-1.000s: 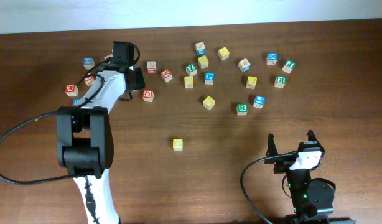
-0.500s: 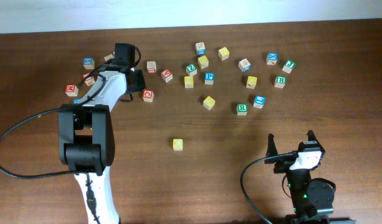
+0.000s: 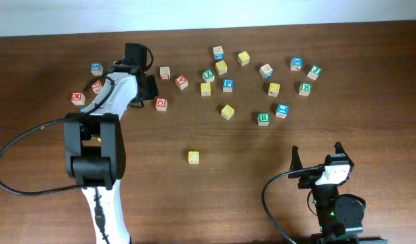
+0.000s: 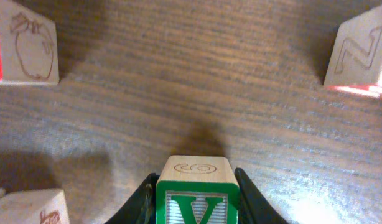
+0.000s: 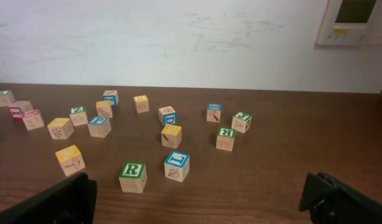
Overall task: Spell out CVPR
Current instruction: 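Carry the V block and place it right of the C block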
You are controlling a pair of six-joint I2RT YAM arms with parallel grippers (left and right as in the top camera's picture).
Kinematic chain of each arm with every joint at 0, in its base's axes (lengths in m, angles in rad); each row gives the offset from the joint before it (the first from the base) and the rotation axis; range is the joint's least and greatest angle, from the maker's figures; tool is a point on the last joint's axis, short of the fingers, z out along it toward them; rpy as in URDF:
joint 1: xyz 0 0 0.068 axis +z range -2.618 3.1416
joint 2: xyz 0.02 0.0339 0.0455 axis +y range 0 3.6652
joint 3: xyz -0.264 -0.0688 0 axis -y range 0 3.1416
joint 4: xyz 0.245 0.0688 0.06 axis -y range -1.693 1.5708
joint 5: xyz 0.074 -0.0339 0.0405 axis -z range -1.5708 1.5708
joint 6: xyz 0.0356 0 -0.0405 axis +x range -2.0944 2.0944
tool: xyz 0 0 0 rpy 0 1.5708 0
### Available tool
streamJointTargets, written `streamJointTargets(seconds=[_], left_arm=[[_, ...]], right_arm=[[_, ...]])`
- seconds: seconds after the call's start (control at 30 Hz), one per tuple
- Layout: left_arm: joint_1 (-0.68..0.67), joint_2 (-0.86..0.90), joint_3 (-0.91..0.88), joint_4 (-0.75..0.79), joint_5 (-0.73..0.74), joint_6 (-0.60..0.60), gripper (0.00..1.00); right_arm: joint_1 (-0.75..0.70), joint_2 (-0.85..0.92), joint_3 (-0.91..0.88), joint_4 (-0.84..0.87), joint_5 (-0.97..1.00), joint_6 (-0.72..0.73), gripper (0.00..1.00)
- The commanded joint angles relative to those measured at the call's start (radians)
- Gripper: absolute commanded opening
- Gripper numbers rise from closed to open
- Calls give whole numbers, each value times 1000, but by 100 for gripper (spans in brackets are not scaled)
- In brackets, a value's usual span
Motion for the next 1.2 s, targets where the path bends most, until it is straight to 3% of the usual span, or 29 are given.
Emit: streamJointTargets(seconds=[0.0, 0.1, 0.17, 0.33, 0.47, 0.57, 0.6, 0.7, 0.87, 1.03, 1.17], left_arm=[[2, 19, 114, -105, 7, 5, 23], [2, 19, 265, -267, 12, 5, 23], [0, 19, 376, -377, 92, 5, 25], [-2, 19, 484, -649, 666, 5, 22], [-74, 19, 479, -835, 660, 24, 18], [-193, 19, 475, -946, 534, 24, 20], [-257, 19, 475, -982, 485, 24, 10], [-404, 19, 457, -1019, 346, 24, 8], [-517, 19, 259, -962, 347, 23, 9], [-533, 19, 166, -759, 349, -123, 8], [-533, 19, 97, -684, 232, -230, 8]], right_arm=[[5, -6, -5, -7, 2, 3, 98], [5, -6, -5, -7, 2, 3, 98], [5, -6, -5, -7, 2, 3, 98], [5, -6, -5, -7, 2, 3, 98], [5, -6, -5, -7, 2, 3, 98], [5, -6, -5, -7, 2, 3, 98], [5, -6, -5, -7, 2, 3, 98], [5, -6, -5, -7, 2, 3, 98], [5, -6, -5, -7, 2, 3, 98], [5, -6, -5, -7, 2, 3, 98], [5, -6, -5, -7, 2, 3, 98]])
